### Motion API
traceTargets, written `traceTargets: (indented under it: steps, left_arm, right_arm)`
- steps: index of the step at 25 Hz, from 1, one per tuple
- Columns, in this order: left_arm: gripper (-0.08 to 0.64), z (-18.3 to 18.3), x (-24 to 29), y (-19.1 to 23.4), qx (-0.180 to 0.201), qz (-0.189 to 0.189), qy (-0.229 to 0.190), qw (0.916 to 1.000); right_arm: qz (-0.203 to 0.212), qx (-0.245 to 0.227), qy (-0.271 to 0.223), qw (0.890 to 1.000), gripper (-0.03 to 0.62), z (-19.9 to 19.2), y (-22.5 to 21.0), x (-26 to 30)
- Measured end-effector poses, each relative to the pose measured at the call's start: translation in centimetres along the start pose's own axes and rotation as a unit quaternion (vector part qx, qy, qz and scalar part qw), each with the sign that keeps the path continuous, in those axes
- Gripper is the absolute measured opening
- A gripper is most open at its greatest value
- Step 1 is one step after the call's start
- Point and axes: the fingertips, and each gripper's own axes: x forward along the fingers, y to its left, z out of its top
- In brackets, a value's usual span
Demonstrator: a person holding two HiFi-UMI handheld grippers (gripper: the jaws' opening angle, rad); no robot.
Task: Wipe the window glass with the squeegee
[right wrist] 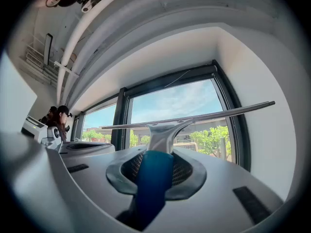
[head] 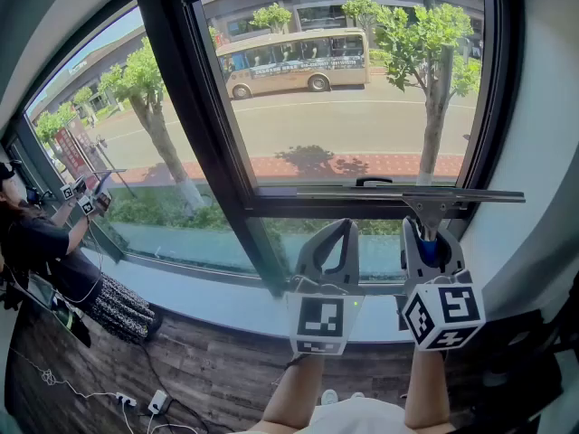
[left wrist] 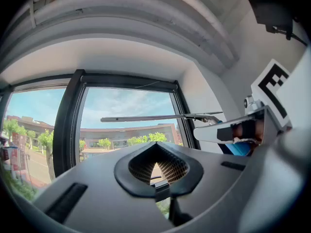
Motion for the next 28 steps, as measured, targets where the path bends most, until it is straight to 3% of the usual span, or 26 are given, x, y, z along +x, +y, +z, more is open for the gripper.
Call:
traceTargets:
  steps: [17, 28]
  left_arm:
    - [-0.005, -1.2, -0.2, 1.1, -0.004, -0.010, 0.008, 0.9999]
    - [-0.005, -4.4, 2.4, 2.6, -0.035, -0.005, 0.020, 0.9992]
  right_arm:
    - [-0.005, 0.009, 0.008, 1.000, 0.077, -1.1, 1.1, 0.9]
    - [-0.010, 0.009, 0.009, 1.000, 0.077, -2.2, -0.1, 3.5]
